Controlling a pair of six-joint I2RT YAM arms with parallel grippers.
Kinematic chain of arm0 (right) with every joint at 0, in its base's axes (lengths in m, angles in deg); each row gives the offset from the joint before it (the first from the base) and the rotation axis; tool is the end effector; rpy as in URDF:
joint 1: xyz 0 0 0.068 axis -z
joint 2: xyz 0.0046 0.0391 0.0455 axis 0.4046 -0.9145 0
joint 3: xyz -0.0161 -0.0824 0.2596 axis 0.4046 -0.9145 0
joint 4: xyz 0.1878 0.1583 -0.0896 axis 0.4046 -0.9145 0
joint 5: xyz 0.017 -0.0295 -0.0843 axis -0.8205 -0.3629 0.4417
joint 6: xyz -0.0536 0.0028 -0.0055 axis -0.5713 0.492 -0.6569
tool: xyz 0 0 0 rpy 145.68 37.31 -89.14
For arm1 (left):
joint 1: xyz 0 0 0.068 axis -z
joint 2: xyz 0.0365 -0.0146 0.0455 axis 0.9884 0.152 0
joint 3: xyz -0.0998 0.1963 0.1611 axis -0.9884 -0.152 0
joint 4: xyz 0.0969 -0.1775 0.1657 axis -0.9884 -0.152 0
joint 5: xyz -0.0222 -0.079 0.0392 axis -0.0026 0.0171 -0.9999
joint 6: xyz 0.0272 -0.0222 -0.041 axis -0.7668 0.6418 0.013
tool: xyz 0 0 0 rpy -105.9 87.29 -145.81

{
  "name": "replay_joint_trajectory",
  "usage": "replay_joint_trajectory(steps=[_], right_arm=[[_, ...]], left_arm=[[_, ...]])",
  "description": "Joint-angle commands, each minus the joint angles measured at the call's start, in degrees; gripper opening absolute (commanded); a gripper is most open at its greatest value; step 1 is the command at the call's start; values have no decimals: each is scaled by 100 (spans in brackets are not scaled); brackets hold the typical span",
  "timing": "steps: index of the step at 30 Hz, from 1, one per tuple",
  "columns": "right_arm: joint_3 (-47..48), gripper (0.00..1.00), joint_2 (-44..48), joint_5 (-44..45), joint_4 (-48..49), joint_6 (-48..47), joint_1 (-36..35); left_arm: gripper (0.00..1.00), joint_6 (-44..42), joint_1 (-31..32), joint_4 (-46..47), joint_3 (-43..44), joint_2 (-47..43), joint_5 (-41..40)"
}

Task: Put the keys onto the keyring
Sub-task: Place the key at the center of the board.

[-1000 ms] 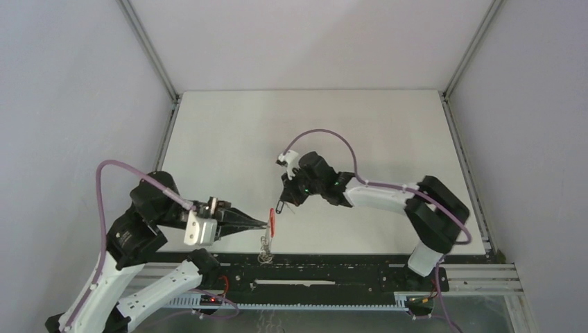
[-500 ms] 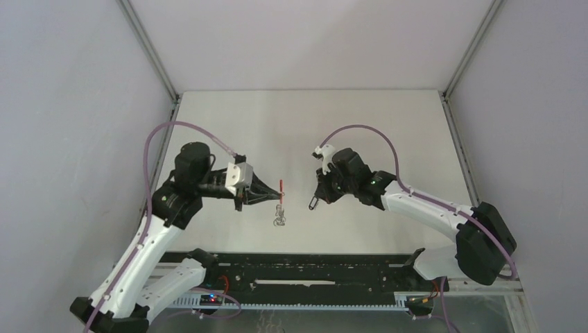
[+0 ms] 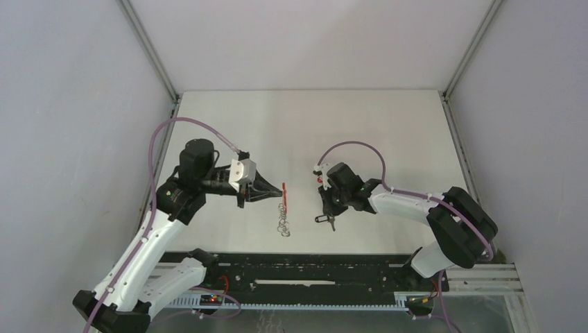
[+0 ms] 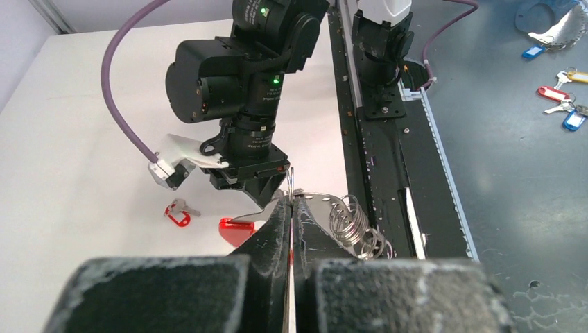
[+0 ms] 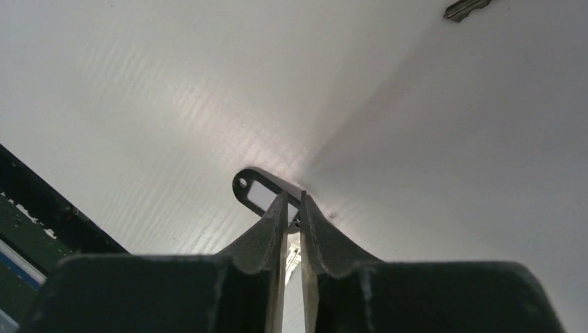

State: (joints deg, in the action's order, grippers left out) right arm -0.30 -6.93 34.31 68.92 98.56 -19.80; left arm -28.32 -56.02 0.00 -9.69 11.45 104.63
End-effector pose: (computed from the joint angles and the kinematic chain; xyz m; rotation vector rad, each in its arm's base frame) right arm 0.2059 0.2038 0.1694 -0.8298 2.4638 0.5454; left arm 0.1378 -0.1003 0.3649 1.3825 1.2591 -1.0666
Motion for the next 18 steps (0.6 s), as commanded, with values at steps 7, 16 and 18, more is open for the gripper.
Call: replay_joint_trajectory(steps=[7,16,18], right_arm=[[-175,48,301,414,736,355,-64],[-711,88,1713,1292,445,1305,-295],[-1036,73,2215,1242,775,1898,-144]], left_arm=[[0,42,-36,210,84,-273,207],[0,139,-36,210,169,-327,232],[0,185,-44,213,240,-318,190]])
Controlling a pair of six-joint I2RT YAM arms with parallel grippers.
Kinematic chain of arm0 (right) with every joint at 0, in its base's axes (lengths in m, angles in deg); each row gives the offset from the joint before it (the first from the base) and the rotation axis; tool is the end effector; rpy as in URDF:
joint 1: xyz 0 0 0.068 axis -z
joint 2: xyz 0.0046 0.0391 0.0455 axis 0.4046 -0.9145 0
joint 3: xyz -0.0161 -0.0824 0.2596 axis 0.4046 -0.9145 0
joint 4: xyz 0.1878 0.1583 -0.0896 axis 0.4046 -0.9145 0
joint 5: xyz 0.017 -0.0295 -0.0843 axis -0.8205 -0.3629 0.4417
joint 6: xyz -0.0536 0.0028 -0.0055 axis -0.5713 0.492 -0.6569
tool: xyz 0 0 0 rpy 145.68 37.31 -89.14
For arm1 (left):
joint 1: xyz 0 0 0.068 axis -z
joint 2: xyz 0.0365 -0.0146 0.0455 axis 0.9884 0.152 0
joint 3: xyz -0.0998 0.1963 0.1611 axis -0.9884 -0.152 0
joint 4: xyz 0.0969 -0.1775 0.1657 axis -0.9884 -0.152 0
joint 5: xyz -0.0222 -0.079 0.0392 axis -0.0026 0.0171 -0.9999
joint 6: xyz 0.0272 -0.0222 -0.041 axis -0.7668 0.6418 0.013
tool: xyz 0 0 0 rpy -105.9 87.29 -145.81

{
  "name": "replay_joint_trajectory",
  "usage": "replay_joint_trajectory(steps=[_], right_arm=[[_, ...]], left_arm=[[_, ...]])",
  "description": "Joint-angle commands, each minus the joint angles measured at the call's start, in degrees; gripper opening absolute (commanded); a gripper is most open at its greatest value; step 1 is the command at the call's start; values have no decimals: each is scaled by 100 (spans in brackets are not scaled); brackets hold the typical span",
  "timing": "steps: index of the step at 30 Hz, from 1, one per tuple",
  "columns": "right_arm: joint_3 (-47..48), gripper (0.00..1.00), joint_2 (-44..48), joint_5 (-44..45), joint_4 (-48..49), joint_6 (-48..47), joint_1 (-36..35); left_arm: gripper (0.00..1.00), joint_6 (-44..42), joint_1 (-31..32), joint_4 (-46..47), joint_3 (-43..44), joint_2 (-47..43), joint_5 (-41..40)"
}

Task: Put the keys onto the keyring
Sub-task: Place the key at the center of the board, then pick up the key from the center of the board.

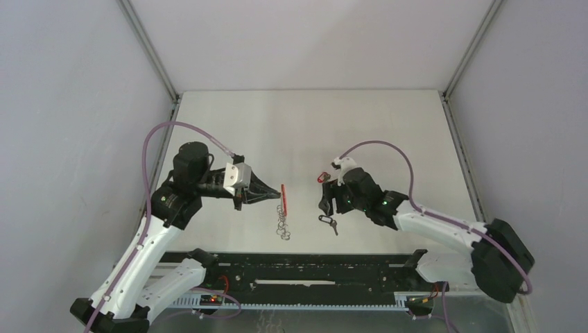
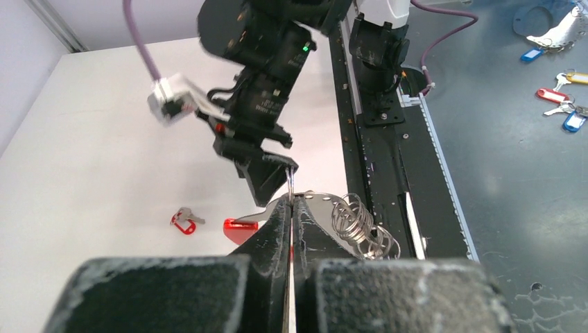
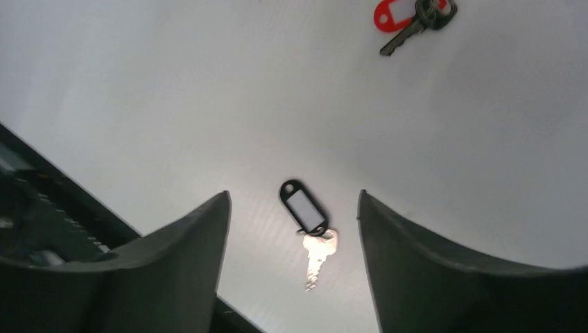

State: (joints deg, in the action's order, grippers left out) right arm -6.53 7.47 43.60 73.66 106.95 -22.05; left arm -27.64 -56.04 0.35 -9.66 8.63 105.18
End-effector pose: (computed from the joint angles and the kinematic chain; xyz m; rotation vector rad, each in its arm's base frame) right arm 0.1797 0.1849 0.2061 -0.5717 2.2910 0.5465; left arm 0.1263 -0.0950 0.3727 1.3813 1.2097 -1.0540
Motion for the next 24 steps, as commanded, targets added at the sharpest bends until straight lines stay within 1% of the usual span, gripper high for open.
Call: replay_joint_trajectory(steps=[1,2,3,4,5,6,8,9,11,12,13,15,16,17,18,19,20,21,24], right_arm=[[-577,95,984,139,514,1281,241],[-736,99,1127,-317,687,1385,470],[-870,100,1171,-798,908,1411,683],[-919,100,1124,-1193,929,1388,857],[-865,100,1069,-1243,727,1355,904],[-790,100,1078,-908,397,1322,832],[-717,100,1283,331,-9,1268,116],[-699,100,1357,814,-139,1340,-180],[-702,100,1378,1381,-287,1738,-564],[-764,99,1318,1376,-258,2011,-580],[-862,98,1236,1185,-109,2235,-466],[-1061,95,1067,531,270,2583,30],[-1091,91,1012,160,391,2595,275],[-1106,87,1015,15,480,2511,404],[-1096,80,1051,33,479,2381,373],[-1031,78,1093,272,323,2255,236],[-890,76,1085,700,60,2150,18],[-730,72,1004,1074,-275,2106,-170],[-487,50,670,1620,-692,2371,-553]], left_arm=[[0,132,-43,176,265,-44,128],[0,143,-43,175,305,-49,123],[0,144,-43,168,327,-65,122],[0,151,-43,167,337,-77,112],[0,167,-43,165,345,-94,99],[0,182,-43,162,347,-109,66],[0,193,-41,162,337,-151,25],[0,201,-45,166,324,-169,14],[0,233,-48,166,326,-187,26],[0,264,-46,168,339,-192,42],[0,300,-51,167,342,-194,40],[0,370,-50,171,348,-194,21],[0,405,-51,167,351,-196,7],[0,448,-51,171,335,-197,-10],[0,499,-51,181,316,-203,-25],[0,568,-56,221,266,-205,-30],[0,660,-60,296,210,-218,-43],[0,754,-60,375,133,-227,-67],[0,1068,-81,765,-113,-264,-155]])
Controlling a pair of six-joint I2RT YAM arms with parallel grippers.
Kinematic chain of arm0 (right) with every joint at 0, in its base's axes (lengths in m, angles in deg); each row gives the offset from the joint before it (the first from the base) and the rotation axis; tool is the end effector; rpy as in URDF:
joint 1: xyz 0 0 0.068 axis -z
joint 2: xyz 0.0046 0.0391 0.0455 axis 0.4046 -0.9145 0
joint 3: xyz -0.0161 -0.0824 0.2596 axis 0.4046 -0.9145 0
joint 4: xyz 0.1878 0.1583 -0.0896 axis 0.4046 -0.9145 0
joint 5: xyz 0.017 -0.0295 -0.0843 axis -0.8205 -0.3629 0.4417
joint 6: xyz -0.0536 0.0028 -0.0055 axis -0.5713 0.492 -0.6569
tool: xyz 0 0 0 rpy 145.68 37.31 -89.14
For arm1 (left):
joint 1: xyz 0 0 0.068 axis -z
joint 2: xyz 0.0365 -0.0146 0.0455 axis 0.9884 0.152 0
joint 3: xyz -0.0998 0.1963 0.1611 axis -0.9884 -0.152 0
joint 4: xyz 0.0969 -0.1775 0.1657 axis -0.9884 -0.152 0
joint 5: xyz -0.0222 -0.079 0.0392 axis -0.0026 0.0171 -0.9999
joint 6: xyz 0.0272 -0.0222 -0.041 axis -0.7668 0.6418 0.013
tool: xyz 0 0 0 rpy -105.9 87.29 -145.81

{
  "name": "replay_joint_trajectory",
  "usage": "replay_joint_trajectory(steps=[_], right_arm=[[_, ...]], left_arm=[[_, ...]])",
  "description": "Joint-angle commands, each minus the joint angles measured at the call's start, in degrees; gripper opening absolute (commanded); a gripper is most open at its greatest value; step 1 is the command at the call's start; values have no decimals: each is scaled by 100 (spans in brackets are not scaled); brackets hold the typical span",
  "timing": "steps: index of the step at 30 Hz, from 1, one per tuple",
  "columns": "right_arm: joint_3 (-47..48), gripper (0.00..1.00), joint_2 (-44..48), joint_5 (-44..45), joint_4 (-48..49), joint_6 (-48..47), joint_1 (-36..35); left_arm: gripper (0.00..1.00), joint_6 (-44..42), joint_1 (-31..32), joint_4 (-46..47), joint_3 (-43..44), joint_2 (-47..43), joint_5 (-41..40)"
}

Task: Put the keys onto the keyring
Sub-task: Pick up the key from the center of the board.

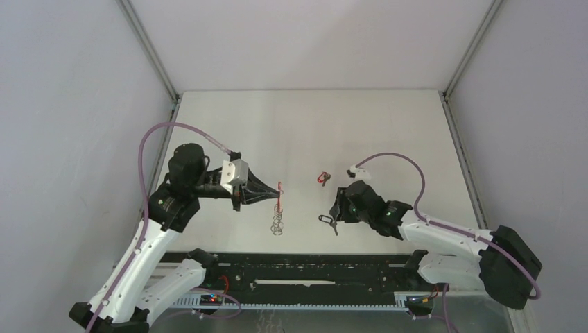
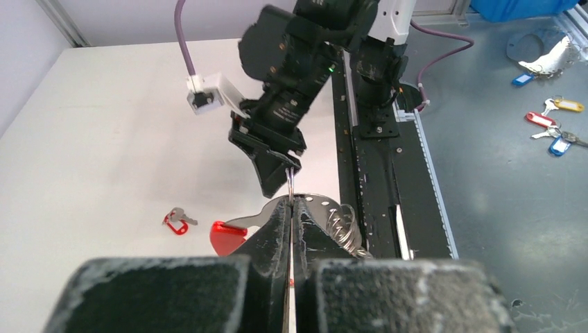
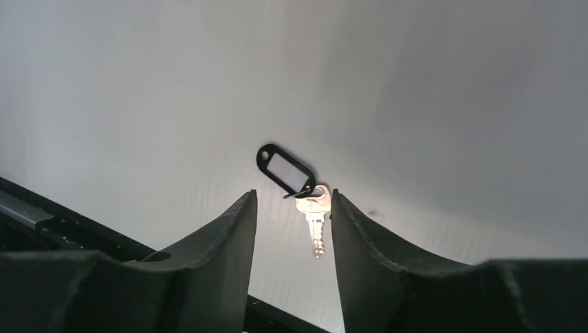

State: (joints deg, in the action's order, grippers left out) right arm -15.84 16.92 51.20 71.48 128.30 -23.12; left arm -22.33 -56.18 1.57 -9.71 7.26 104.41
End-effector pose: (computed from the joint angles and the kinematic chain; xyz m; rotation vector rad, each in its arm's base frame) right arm 0.1504 0.1537 0.1873 -0.0940 2.3947 0.5720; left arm 0.1219 -0.0923 0.3772 1.3295 1.2511 -1.0820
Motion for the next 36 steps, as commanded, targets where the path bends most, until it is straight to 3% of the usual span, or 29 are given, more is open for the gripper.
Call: replay_joint_trajectory(steps=[1,5,9,36], right_arm=[[447,48,-332,954,-496,363,-593],[509,49,-509,1426,-706,1098,-1141],[758,45,-898,1570,-936,1613,-1313],[1308,42,-2099,1807,-808,2175,-1374]], left_arm=[[0,551,-73,689,-161,-127,-104],[0,533,-112,712,-269,-101,-200],[0,506,-126,701,-270,-96,-168],[0,358,-126,694,-306,-235,125]])
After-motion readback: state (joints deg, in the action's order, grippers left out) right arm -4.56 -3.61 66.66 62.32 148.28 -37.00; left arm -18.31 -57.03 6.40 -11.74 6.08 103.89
